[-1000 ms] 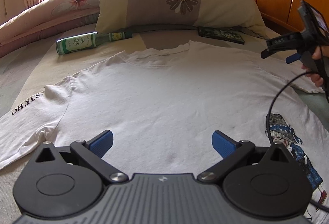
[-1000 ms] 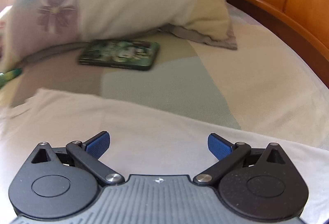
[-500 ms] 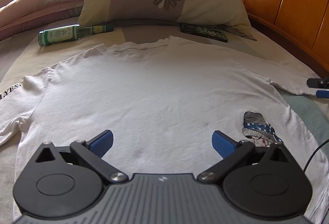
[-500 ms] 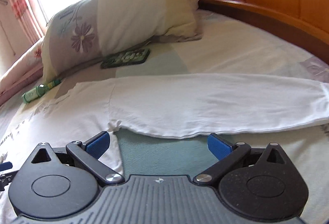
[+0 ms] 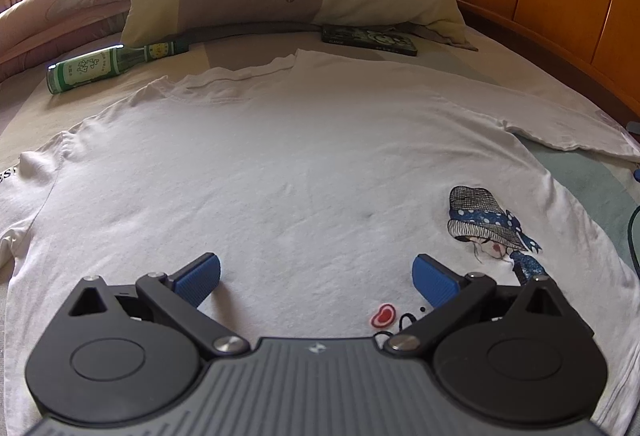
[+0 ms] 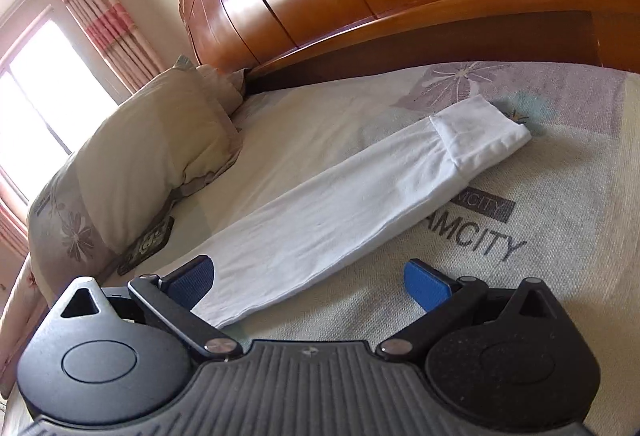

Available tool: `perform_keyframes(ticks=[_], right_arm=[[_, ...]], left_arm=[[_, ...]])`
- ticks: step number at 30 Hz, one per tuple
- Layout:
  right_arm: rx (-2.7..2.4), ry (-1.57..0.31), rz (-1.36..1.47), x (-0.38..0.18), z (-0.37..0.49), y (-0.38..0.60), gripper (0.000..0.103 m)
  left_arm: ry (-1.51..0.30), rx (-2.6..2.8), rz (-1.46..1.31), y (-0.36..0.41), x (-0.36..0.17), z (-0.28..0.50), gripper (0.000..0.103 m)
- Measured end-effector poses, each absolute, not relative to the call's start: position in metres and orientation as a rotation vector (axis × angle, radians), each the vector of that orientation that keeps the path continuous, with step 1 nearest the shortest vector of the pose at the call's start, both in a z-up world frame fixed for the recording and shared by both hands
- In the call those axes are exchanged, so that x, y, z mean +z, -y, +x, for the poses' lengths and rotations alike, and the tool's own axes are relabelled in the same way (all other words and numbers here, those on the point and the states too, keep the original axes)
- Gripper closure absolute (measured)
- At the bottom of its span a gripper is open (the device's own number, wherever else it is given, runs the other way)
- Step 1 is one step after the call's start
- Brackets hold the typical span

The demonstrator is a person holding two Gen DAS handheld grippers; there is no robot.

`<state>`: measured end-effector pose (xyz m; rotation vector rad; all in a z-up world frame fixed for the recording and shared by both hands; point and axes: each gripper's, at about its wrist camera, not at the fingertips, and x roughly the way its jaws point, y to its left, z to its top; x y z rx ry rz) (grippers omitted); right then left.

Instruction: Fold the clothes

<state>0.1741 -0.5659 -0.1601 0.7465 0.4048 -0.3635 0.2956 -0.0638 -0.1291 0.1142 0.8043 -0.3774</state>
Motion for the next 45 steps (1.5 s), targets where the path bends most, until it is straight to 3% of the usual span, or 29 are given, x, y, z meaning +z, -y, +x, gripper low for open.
perform_keyframes(ticks=[30,45], right_arm=[[-0.494,-0.264,0.711,-0.165,0.230,0.595,0.000],[-0.314,-0.226,0.675,-0.106,0.239,0.566,0.000]], left_arm=[[-0.797,-0.369,0.133,0.064,-0.133,0.296,0.001],[-0.747,-0.573,0.286,0.080,-0.115,0.285,0.001]])
